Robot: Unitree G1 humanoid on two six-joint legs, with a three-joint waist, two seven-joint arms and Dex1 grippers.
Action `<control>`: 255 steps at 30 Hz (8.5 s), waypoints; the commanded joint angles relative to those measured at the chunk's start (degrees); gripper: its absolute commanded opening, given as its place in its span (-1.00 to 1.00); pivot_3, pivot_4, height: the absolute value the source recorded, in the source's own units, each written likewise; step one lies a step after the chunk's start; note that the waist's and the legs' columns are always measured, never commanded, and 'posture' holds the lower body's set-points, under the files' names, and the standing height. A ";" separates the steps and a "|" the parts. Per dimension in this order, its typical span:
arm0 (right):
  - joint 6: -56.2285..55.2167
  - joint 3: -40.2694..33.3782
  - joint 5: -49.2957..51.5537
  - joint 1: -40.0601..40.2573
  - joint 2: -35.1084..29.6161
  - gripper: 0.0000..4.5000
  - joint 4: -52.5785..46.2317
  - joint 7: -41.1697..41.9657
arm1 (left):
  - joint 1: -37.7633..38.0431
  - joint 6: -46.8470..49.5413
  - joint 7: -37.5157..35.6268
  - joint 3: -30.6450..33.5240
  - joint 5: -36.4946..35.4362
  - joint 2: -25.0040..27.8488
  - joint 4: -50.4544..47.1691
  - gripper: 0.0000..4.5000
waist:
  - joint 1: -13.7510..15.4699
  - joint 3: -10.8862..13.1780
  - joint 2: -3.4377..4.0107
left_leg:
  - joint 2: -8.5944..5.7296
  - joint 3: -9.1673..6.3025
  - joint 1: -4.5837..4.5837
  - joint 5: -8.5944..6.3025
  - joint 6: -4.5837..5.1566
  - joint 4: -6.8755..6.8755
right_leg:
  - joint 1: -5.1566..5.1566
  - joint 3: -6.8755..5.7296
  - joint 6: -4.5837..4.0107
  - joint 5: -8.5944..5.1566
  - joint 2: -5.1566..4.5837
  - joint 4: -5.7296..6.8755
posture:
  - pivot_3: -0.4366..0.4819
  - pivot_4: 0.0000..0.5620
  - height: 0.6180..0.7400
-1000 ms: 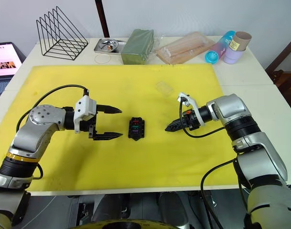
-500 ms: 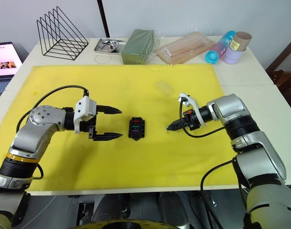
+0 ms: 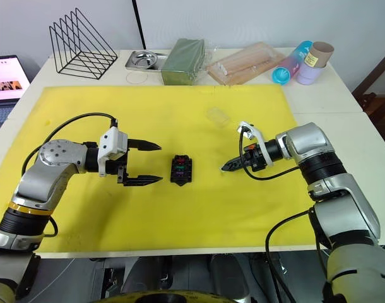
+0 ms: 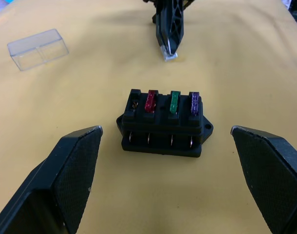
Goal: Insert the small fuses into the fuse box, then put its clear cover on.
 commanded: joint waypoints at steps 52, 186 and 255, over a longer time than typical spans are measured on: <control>24.35 -41.17 65.26 24.98 21.22 -0.10 -29.54 -95.30 | -1.73 -3.14 0.11 0.10 1.53 -1.81 1.49 1.00 | -0.11 -0.02 -0.02 | 0.02 0.04 -0.02 0.00 0.00 -0.08 | 0.03 0.03 0.01 0.00 0.05 -0.04 | -0.05 -0.47 1.00; -14.57 7.61 -4.88 -7.88 5.14 -0.99 -29.89 -19.76 | -4.29 -5.19 -3.08 -1.41 1.00 -0.01 3.82 1.00 | 0.04 0.03 0.01 | 0.02 0.01 -0.06 0.00 0.01 -0.02 | -0.07 0.01 0.01 0.00 0.01 -0.03 | -0.05 -0.47 1.00; -19.20 14.92 -16.23 -6.85 10.82 -0.99 -22.66 -12.90 | -2.03 -5.11 -0.54 -1.66 2.02 -2.10 1.92 1.00 | -0.08 0.01 0.03 | 0.02 -0.03 -0.03 0.00 0.00 -0.01 | -0.08 0.01 0.01 0.01 -0.01 0.04 | -0.05 -0.47 1.00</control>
